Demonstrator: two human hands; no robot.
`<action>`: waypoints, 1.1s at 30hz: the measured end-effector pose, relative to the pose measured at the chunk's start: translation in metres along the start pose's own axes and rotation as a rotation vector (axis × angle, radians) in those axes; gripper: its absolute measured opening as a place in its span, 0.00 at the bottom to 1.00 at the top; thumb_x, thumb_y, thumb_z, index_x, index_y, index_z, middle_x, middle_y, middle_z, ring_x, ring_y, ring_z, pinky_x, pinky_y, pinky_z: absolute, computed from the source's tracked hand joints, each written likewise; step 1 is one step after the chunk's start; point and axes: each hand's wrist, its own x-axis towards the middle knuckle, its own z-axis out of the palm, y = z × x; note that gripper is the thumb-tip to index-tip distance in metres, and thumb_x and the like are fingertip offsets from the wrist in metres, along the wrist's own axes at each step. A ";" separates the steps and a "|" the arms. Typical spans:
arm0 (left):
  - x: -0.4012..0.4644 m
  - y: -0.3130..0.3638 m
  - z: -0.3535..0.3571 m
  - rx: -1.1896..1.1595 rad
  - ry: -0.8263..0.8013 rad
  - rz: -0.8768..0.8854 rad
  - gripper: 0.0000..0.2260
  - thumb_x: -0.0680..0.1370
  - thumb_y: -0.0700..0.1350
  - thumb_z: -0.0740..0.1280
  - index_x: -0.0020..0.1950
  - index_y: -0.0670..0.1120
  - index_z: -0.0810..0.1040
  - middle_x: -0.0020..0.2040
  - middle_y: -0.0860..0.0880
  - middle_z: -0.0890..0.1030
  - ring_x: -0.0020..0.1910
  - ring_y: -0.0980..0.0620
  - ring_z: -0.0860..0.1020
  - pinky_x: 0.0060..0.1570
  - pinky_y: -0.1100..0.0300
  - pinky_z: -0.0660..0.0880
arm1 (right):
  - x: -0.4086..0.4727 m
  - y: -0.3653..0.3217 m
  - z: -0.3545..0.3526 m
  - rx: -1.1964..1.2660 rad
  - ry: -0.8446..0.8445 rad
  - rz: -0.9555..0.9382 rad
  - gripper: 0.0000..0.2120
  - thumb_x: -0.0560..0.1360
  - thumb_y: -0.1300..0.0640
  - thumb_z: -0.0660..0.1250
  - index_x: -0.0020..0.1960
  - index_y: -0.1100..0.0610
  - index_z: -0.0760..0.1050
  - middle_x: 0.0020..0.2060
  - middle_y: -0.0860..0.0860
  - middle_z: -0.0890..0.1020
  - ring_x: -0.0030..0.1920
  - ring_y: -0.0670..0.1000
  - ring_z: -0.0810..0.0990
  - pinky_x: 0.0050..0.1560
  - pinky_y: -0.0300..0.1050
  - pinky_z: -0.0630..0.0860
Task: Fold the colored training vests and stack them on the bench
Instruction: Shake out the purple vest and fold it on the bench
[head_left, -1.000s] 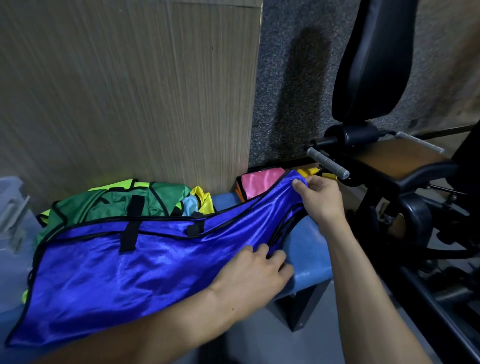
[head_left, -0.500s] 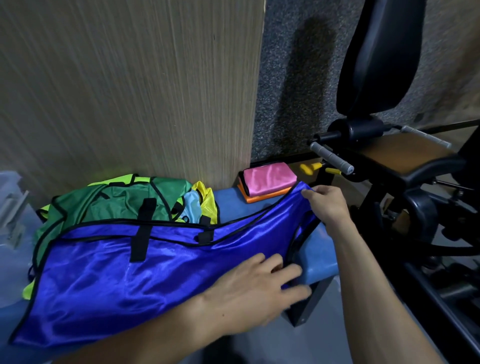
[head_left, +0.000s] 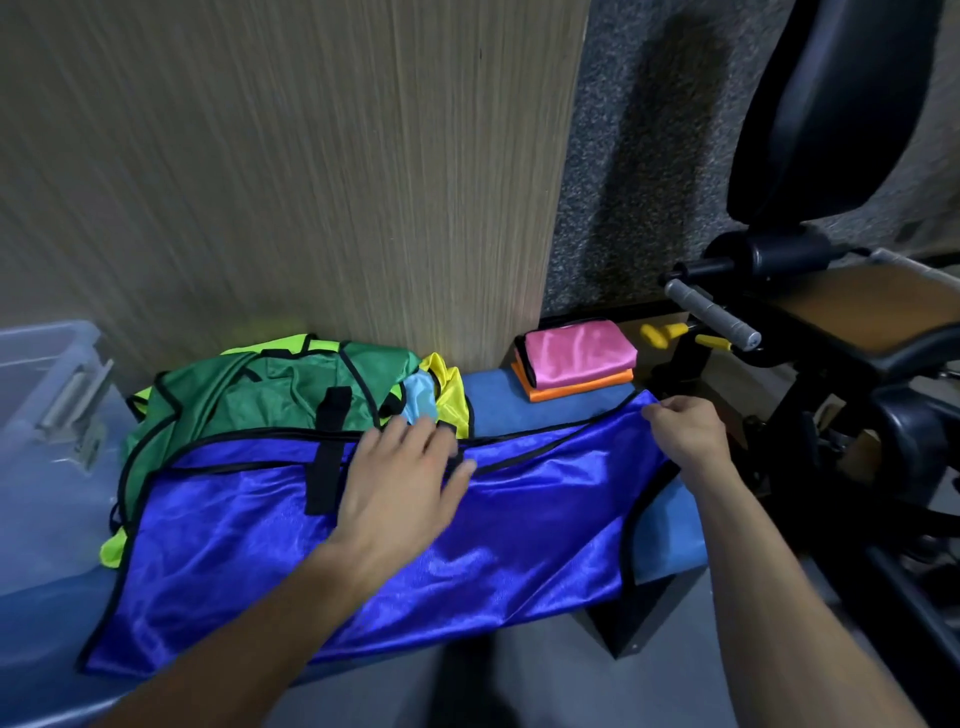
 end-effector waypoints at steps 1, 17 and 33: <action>0.011 -0.001 -0.004 0.044 -0.067 -0.048 0.21 0.80 0.62 0.56 0.47 0.48 0.80 0.44 0.48 0.78 0.45 0.44 0.74 0.44 0.49 0.70 | 0.000 -0.001 0.001 0.001 -0.001 -0.003 0.09 0.78 0.55 0.67 0.40 0.55 0.79 0.39 0.54 0.81 0.46 0.58 0.78 0.51 0.51 0.75; 0.037 -0.005 0.006 -0.312 -0.349 -0.382 0.19 0.78 0.63 0.66 0.35 0.52 0.82 0.34 0.57 0.81 0.48 0.52 0.78 0.54 0.53 0.67 | -0.007 -0.006 -0.001 0.026 -0.011 -0.018 0.09 0.78 0.56 0.67 0.40 0.56 0.78 0.35 0.55 0.79 0.37 0.55 0.76 0.41 0.49 0.72; 0.038 -0.007 0.034 -0.142 -0.237 -0.145 0.15 0.83 0.54 0.62 0.66 0.49 0.74 0.67 0.49 0.75 0.63 0.46 0.73 0.62 0.49 0.69 | -0.004 0.000 0.002 -0.066 -0.005 -0.017 0.08 0.78 0.54 0.67 0.41 0.54 0.79 0.39 0.56 0.82 0.45 0.59 0.80 0.47 0.50 0.75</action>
